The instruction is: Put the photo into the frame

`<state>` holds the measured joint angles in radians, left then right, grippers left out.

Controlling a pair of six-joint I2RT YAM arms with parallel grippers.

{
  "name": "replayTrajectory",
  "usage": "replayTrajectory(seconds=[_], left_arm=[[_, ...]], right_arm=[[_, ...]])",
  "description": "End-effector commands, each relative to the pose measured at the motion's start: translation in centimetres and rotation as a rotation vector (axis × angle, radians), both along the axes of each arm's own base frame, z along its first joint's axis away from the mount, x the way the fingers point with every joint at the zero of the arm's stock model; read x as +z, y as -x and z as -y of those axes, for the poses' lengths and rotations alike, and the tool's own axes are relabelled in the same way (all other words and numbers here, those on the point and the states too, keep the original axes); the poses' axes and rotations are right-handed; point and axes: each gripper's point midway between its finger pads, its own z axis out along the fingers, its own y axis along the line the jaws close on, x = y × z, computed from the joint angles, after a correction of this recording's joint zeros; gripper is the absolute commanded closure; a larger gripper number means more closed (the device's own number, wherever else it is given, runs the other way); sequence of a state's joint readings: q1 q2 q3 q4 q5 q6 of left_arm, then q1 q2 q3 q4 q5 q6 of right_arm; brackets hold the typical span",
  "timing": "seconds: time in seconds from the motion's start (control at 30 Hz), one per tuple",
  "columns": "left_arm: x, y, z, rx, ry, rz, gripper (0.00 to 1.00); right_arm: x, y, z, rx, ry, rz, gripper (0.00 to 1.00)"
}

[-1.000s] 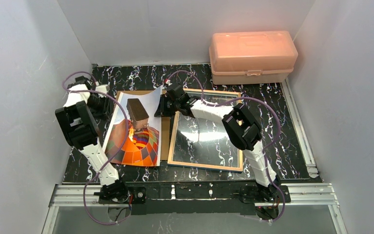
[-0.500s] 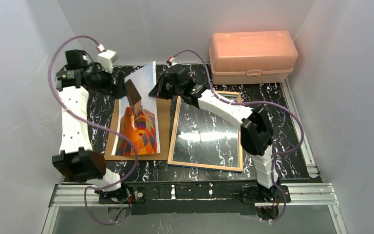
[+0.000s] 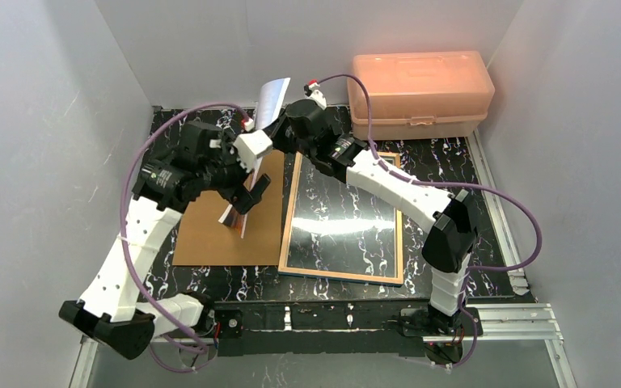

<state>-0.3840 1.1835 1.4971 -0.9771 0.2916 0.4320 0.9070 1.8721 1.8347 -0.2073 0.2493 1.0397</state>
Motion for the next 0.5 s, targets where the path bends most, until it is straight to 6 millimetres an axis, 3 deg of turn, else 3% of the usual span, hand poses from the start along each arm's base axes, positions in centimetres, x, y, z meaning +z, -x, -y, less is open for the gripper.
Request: replayTrajectory(seconds=[0.0,0.17,0.3,0.47], left_arm=[[-0.1,-0.7,-1.0,0.069,-0.133,0.141,0.02],[0.4,-2.2,-1.0,0.114,-0.204,0.22,0.04],[1.0,-4.2,-2.0,0.207,-0.255,0.296,0.13],[0.9,-3.8,-1.3,0.214,-0.193,0.276,0.24]], right_arm=[[3.6,0.0,1.4,-0.117,-0.062,0.043,0.98],[3.7,0.5,0.9,-0.131,-0.063,0.051,0.97],[3.9,0.9,1.0,-0.133,-0.071,0.048,0.97],[4.5,1.2,1.4,-0.139,-0.093,0.053,0.94]])
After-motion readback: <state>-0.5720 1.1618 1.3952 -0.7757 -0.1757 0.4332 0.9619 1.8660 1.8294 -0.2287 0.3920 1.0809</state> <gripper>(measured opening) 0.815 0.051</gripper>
